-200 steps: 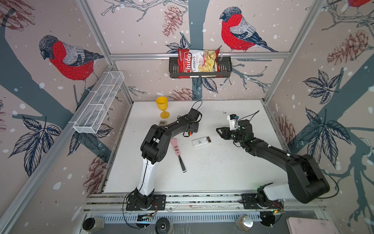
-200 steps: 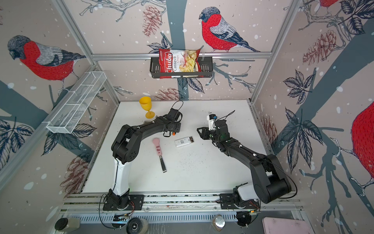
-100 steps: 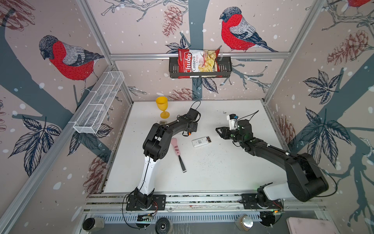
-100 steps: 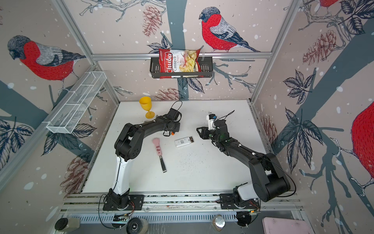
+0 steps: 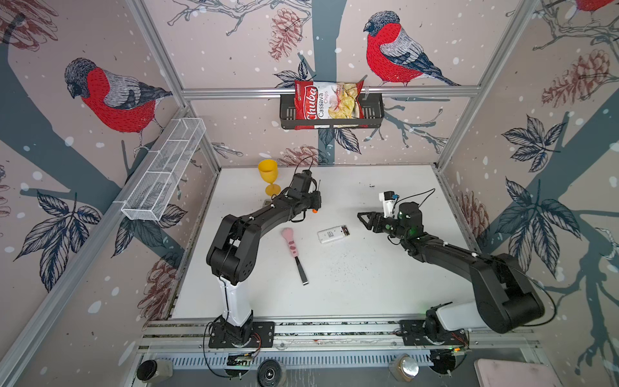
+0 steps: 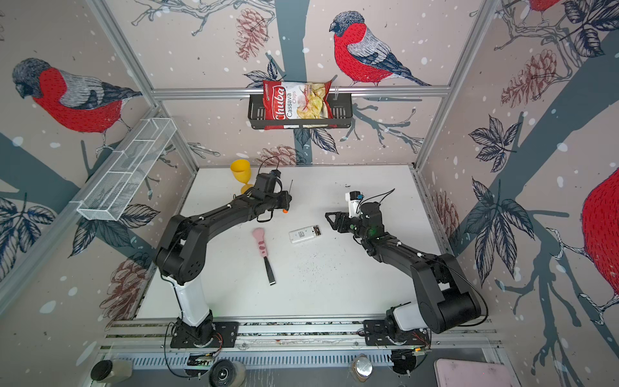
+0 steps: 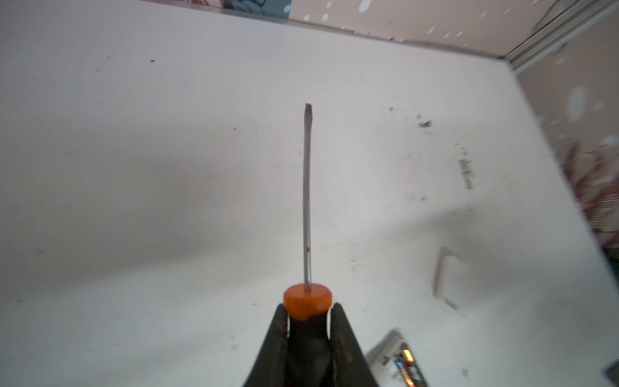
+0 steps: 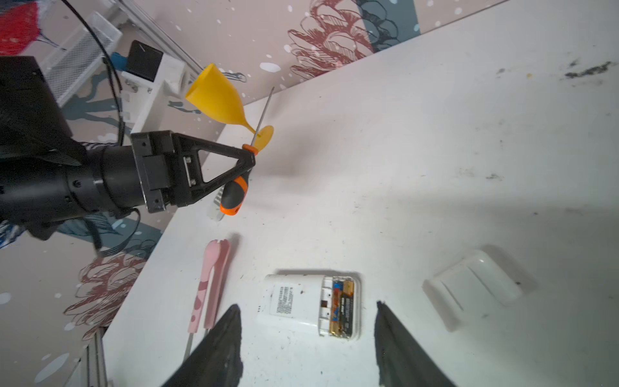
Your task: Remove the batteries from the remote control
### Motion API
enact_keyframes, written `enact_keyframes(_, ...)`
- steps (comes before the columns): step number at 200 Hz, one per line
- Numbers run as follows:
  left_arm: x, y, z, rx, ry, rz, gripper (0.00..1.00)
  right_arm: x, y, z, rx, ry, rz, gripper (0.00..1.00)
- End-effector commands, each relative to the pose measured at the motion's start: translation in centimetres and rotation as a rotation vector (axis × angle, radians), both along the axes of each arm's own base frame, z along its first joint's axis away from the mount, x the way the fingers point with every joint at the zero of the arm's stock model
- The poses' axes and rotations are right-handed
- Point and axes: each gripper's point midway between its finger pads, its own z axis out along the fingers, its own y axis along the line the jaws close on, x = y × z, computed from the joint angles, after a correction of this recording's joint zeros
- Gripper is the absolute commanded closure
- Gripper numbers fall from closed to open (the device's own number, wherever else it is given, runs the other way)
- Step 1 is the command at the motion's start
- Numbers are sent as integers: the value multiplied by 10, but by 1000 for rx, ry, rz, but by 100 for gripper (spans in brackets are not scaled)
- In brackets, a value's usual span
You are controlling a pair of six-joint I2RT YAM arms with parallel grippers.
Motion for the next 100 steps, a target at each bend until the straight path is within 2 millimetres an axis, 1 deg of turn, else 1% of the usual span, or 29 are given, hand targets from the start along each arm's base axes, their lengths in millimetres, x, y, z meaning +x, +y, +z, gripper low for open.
enact_keyframes(1, 10, -27, 73, -312, -180, -62, 100, -5, 14, 46, 148, -150, 78, 33)
enact_keyframes(22, 16, -32, 104, -465, -248, -54, 100, -6, 21, 66, 241, -214, 119, 26)
enact_keyframes(32, 18, -34, 113, -528, -270, -49, 100, -7, 25, 78, 293, -250, 144, 22)
enact_keyframes(42, 19, -33, 121, -592, -296, -37, 100, -5, 30, 85, 332, -269, 172, 20)
enact_keyframes(59, 18, -28, 134, -698, -347, -19, 100, 2, 40, 91, 383, -279, 211, 19)
enact_keyframes(72, 14, -25, 139, -762, -377, -18, 100, 6, 48, 93, 408, -288, 232, 18)
enact_keyframes(94, 5, -17, 134, -863, -382, 2, 100, 13, 63, 92, 424, -298, 263, 18)
enact_keyframes(100, 2, -14, 136, -892, -394, 6, 100, 14, 68, 90, 423, -296, 269, 18)
